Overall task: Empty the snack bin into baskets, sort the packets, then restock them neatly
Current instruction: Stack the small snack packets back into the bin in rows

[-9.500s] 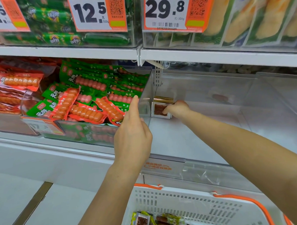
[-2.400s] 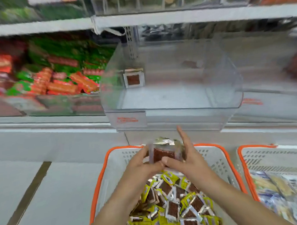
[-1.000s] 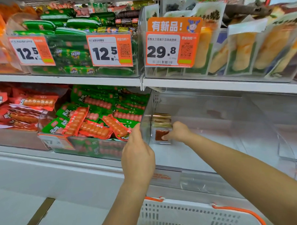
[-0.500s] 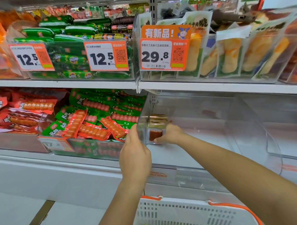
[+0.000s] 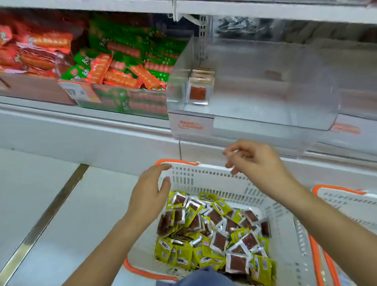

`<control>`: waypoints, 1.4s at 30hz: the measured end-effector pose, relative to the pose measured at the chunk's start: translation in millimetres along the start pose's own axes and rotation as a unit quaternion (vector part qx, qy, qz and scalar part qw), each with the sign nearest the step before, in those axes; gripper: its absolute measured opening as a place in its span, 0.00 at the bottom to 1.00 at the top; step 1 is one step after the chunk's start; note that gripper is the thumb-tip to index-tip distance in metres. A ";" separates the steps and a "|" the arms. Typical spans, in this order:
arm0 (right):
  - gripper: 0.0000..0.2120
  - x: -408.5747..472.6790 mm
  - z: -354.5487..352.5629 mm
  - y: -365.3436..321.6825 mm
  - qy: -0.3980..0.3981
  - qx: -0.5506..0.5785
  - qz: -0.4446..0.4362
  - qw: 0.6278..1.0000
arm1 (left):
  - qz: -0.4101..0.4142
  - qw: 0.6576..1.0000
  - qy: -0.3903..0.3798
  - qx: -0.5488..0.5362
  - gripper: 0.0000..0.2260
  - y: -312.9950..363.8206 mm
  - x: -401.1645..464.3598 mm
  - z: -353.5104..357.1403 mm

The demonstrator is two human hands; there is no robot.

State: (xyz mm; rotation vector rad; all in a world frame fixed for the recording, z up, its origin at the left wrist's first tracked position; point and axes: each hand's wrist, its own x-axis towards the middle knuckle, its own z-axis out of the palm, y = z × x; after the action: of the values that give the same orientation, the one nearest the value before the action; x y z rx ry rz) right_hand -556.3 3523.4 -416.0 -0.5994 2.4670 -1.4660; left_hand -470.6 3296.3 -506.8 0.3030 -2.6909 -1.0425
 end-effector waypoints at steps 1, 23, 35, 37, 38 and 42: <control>0.07 -8.6 8.4 21.4 -0.033 -0.019 0.038 0.999 | -0.031 0.999 -0.035 0.019 0.16 -12.9 -10.7 11.7; 0.10 -38.2 157.4 300.0 -0.276 -0.034 0.286 0.917 | 0.031 0.790 -0.425 0.441 0.21 -140.3 -22.9 214.0; 0.25 -33.2 142.3 265.1 -0.165 0.211 0.311 0.912 | -0.314 0.915 -0.174 -0.183 0.08 -68.9 0.7 178.9; 0.26 -30.1 137.3 253.2 -0.102 0.302 0.329 0.889 | -0.343 0.879 -0.206 -0.261 0.03 -57.5 -3.7 183.4; 0.23 -28.9 134.4 251.3 -0.072 0.330 0.337 0.879 | -0.337 0.878 -0.216 -0.263 0.04 -54.5 -6.8 188.0; 0.06 -27.8 123.7 255.2 -0.036 0.330 0.348 0.877 | -0.331 0.876 -0.265 -0.228 0.21 -53.5 -14.0 203.6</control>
State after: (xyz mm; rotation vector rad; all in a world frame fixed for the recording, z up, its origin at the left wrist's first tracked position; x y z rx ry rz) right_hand -544.9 3545.9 -699.9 0.3349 1.6400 -1.7207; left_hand -511.6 3390.1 -691.2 1.0185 -2.6864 -2.1923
